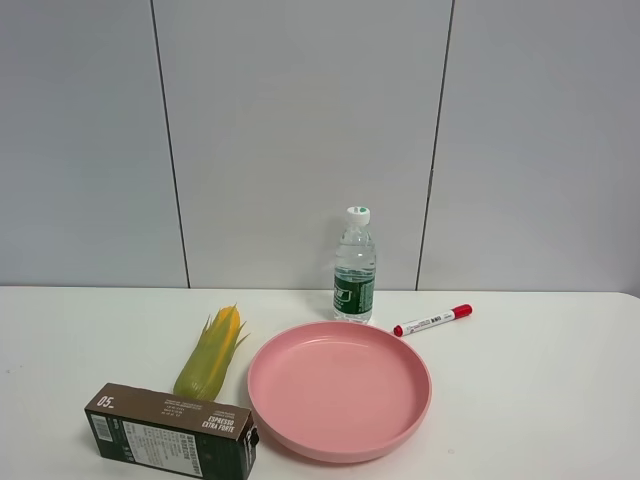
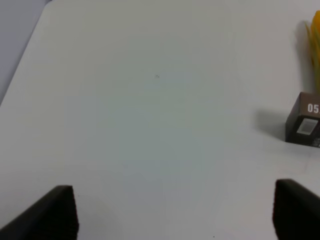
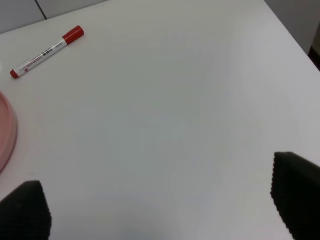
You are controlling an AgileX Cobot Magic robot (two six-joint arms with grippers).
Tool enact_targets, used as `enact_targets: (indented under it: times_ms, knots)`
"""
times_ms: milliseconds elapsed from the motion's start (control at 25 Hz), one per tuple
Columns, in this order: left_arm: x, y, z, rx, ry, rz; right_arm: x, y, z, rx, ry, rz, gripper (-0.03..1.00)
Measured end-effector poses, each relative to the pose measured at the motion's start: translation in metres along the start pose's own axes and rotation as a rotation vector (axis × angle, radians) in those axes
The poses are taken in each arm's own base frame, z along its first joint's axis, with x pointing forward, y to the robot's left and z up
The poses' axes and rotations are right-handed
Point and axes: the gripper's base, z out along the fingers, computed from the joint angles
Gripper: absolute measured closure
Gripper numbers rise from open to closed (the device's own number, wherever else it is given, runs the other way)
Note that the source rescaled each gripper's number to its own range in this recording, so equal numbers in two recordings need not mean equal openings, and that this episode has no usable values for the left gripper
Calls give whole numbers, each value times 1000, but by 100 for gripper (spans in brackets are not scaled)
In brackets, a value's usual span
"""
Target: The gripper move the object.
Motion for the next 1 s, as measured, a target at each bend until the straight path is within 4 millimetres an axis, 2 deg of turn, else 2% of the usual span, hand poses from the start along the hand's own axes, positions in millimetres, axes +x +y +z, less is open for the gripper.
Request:
enact_targets:
  times_ms: [1000]
  knots:
    - [0,0,0,24,-1,12,0,0,0,0,0,-4,-3]
